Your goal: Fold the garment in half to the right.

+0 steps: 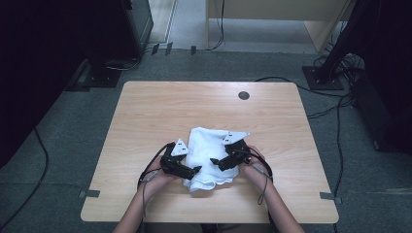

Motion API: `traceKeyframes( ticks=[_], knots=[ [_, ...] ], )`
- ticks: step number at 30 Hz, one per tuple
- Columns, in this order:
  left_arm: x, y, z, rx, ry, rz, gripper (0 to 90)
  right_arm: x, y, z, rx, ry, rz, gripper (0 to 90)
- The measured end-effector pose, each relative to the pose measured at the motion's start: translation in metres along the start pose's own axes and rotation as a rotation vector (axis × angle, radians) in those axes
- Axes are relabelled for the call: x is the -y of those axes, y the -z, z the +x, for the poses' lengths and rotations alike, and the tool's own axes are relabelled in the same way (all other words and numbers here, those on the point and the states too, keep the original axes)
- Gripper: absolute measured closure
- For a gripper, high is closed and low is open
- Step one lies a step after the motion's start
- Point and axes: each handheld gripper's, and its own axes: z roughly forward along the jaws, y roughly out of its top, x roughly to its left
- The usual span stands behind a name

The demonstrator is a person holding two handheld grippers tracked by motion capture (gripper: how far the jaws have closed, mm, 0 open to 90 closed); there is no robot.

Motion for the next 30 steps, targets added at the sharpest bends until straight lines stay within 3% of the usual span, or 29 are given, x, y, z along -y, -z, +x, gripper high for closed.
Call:
traceKeyframes(
  ticks=[10, 15, 19, 21, 25, 30],
  knots=[
    [0.002, 0.004, 0.009, 0.027, 0.021, -0.021, 6.7, 0.014, 0.007, -0.005, -0.018, -0.057, -0.015, 5.8],
    [0.002, 0.007, 0.013, 0.045, 0.003, -0.031, 6.8, 0.019, 0.009, -0.007, -0.014, -0.071, -0.003, 5.7],
    [0.003, 0.008, 0.015, 0.038, 0.009, -0.041, 6.7, 0.020, 0.012, -0.008, -0.009, -0.081, -0.005, 5.7],
    [0.004, 0.008, 0.016, 0.002, 0.010, -0.039, 6.7, 0.021, 0.016, -0.010, -0.005, -0.081, -0.017, 5.7],
    [0.004, 0.011, 0.018, 0.016, 0.020, -0.047, 6.6, 0.023, 0.018, -0.011, 0.005, -0.084, -0.010, 5.7],
    [0.005, 0.014, 0.021, -0.003, 0.032, -0.031, 6.6, 0.025, 0.019, -0.013, 0.005, -0.087, -0.005, 5.7]
  ],
)
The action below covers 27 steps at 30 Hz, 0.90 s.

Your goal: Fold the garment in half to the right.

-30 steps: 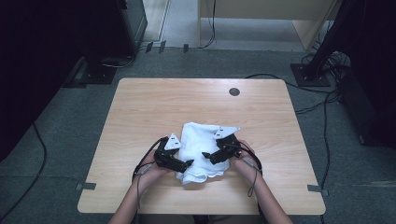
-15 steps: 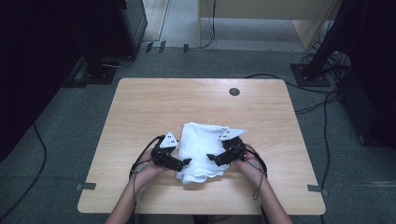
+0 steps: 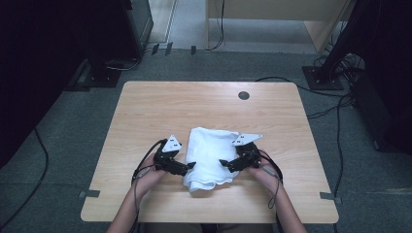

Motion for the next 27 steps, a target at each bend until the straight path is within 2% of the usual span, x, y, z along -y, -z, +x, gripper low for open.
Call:
traceKeyframes(
  ticks=[14, 27],
  knots=[
    [0.004, 0.007, 0.009, 0.020, 0.019, 0.000, 6.6, 0.003, 0.008, -0.006, -0.001, 0.004, 0.013, 5.8],
    [0.009, 0.010, 0.015, 0.015, 0.018, 0.032, 6.6, 0.007, 0.015, -0.014, 0.006, -0.004, 0.011, 6.1]
  ],
)
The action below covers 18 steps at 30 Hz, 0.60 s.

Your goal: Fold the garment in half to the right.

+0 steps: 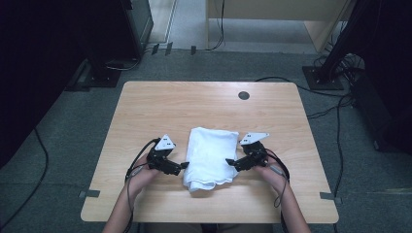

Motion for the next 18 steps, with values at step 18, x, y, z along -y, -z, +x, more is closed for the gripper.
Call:
traceKeyframes(
  ticks=[18],
  knots=[
    [0.008, 0.003, 0.011, -0.031, 0.026, 0.025, 6.6, 0.008, 0.008, -0.014, 0.027, -0.035, 0.004, 6.4]
  ],
)
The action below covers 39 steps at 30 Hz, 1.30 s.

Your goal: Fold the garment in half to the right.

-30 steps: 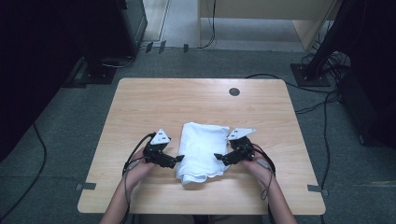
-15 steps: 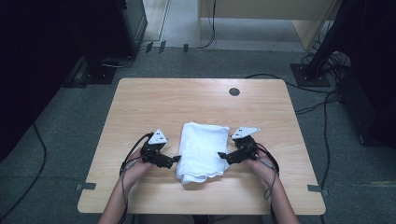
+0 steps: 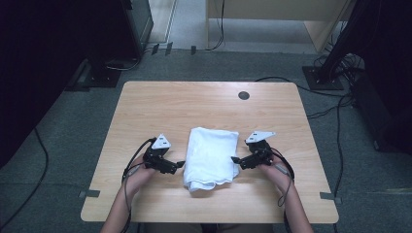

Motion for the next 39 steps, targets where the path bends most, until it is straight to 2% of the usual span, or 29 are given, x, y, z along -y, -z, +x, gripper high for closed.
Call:
traceKeyframes(
  ticks=[5, 12, 39],
  knots=[
    [0.002, 0.001, 0.003, -0.009, 0.005, 0.002, 6.6, 0.001, 0.002, -0.003, 0.009, -0.013, -0.001, 6.4],
    [0.004, 0.003, 0.007, -0.027, 0.008, 0.008, 6.6, 0.004, 0.004, -0.006, 0.035, 0.004, 0.019, 6.4],
    [0.014, 0.007, 0.020, -0.077, 0.021, 0.048, 6.6, 0.012, 0.013, -0.019, 0.043, -0.016, 0.027, 6.4]
  ],
)
